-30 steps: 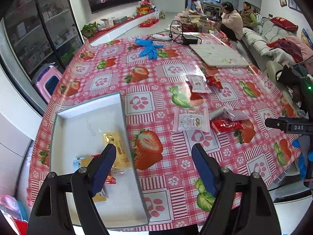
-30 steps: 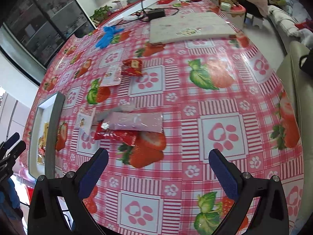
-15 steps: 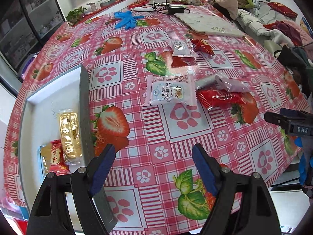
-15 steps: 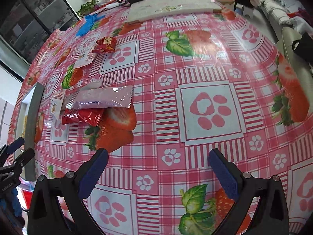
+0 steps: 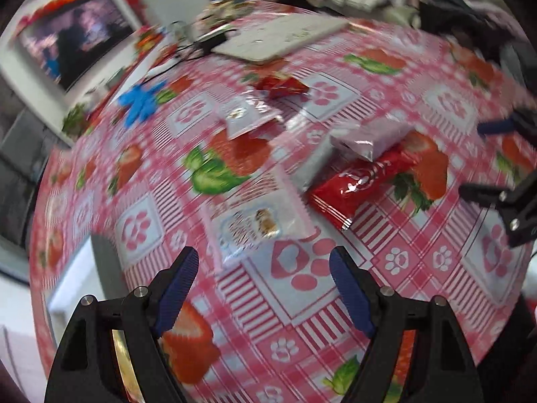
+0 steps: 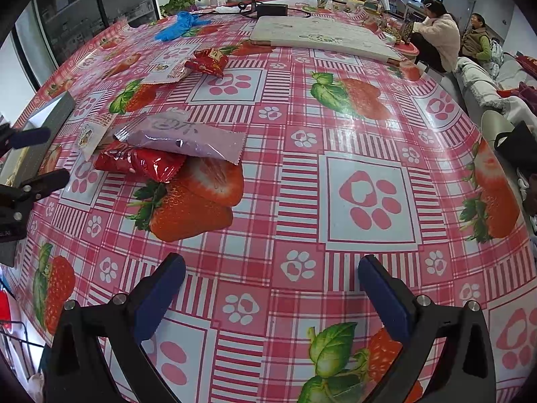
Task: Organize snacks
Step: 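Move both grippers back toward the remaining packets on the table, then move the left gripper over the Crispy Cranberry packet while the right moves over the red candy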
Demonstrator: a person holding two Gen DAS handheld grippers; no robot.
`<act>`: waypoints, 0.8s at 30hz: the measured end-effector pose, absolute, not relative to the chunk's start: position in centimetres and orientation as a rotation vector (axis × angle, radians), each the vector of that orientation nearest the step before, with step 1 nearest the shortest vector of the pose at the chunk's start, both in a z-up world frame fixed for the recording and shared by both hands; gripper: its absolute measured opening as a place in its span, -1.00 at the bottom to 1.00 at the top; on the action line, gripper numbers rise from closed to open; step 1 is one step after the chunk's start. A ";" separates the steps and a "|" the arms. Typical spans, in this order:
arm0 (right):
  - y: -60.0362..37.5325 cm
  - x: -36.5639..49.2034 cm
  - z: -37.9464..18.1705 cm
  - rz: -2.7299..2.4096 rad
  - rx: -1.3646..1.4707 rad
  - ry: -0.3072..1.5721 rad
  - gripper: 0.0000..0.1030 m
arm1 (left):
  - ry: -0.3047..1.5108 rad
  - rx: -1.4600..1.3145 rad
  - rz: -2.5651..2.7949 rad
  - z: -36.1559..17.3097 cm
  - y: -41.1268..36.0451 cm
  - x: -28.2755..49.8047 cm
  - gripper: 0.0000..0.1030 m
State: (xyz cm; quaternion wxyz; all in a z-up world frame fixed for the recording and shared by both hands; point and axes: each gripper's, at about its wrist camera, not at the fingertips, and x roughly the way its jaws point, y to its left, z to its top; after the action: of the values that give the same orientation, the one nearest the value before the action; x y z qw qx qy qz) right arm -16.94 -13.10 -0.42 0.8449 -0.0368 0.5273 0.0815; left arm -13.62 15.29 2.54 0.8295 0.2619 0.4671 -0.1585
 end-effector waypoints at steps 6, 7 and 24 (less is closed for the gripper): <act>-13.0 -16.9 -0.5 0.186 -0.085 1.105 1.00 | 1.005 0.505 -0.367 1.6 15.0 -10.2 0.63; -13.0 -17.0 -0.5 0.185 -0.085 1.103 1.00 | 1.004 0.486 -0.369 1.6 15.1 -9.6 0.63; -12.8 -17.0 -0.6 0.184 -0.086 1.085 1.00 | 1.040 0.182 -0.189 2.3 17.3 -16.1 0.05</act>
State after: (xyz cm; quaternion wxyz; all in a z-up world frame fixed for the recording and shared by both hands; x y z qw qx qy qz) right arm -17.01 -12.83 -0.56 0.8515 -0.0409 0.5154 0.0876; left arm -16.07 17.33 2.26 0.8595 0.0869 0.4956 -0.0899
